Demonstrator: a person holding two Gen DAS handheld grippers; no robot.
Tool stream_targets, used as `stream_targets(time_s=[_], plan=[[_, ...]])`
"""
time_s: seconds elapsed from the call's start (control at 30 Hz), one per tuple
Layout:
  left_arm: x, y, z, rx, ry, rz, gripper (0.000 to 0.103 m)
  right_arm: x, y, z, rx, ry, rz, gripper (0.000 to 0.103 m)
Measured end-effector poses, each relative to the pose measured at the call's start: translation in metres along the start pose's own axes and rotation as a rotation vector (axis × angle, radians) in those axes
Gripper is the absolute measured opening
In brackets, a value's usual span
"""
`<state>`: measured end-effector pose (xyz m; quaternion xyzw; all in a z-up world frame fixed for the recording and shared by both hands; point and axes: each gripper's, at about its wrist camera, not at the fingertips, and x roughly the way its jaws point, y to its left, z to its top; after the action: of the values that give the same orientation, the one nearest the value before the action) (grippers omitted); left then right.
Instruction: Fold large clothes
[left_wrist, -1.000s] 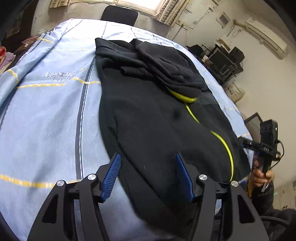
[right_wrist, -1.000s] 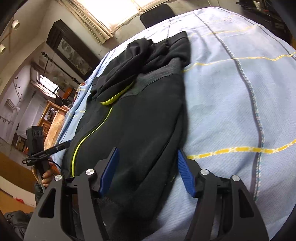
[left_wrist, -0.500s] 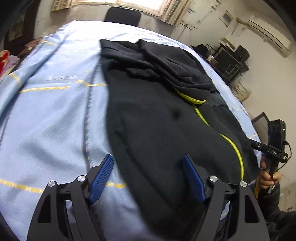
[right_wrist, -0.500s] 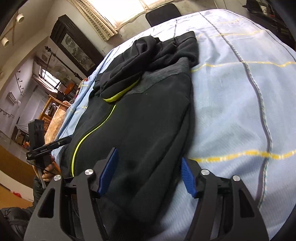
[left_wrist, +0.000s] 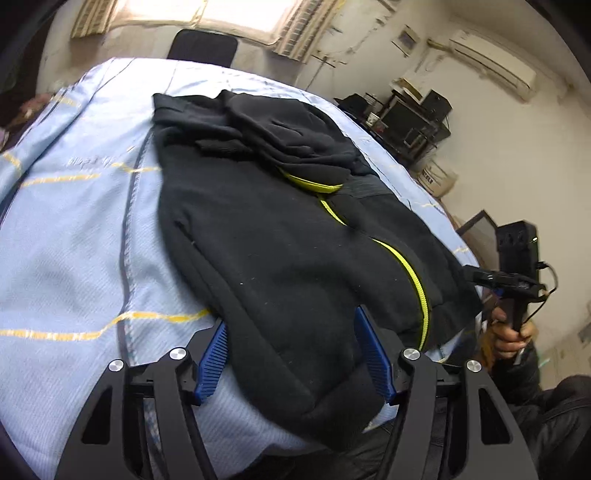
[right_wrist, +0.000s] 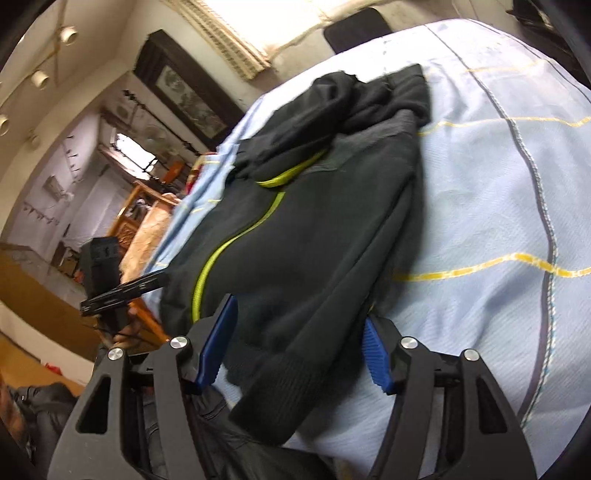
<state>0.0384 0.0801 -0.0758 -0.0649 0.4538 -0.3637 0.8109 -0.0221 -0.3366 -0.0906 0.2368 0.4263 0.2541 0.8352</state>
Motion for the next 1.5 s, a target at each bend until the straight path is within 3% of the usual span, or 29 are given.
stream_targets(time_s=[0.1, 0.17, 0.3, 0.37, 0.43, 0.53, 0.77, 1.17, 1.5], plan=[[0.009, 0.001, 0.002, -0.011, 0.008, -0.001, 0.055, 0.004, 0.003, -0.003, -0.014, 0.0, -0.022, 0.047], [0.007, -0.001, 0.001, 0.003, -0.005, 0.028, 0.038, 0.006, 0.002, -0.005, -0.011, 0.006, -0.032, 0.041], [0.005, 0.003, -0.003, 0.006, 0.006, 0.03, 0.037, 0.005, 0.003, -0.008, -0.029, 0.008, -0.06, 0.034], [0.006, -0.001, -0.004, 0.024, 0.012, 0.026, 0.045, 0.006, 0.003, -0.008, -0.033, 0.007, -0.075, 0.03], [0.008, -0.005, -0.004, 0.042, 0.01, 0.04, 0.045, 0.005, 0.003, -0.008, -0.033, 0.001, -0.079, 0.028], [0.005, -0.002, -0.003, 0.03, -0.012, 0.048, 0.021, 0.004, 0.0, -0.006, -0.016, -0.016, -0.077, 0.021], [-0.022, -0.013, 0.018, 0.064, -0.121, 0.035, 0.012, -0.009, 0.001, 0.007, 0.017, -0.085, -0.018, 0.014], [-0.033, -0.022, 0.091, 0.115, -0.216, 0.053, 0.011, -0.022, 0.009, 0.081, 0.017, -0.163, 0.026, 0.013], [-0.003, 0.004, 0.177, 0.06, -0.213, 0.072, 0.011, 0.004, -0.021, 0.188, 0.114, -0.179, 0.021, 0.013]])
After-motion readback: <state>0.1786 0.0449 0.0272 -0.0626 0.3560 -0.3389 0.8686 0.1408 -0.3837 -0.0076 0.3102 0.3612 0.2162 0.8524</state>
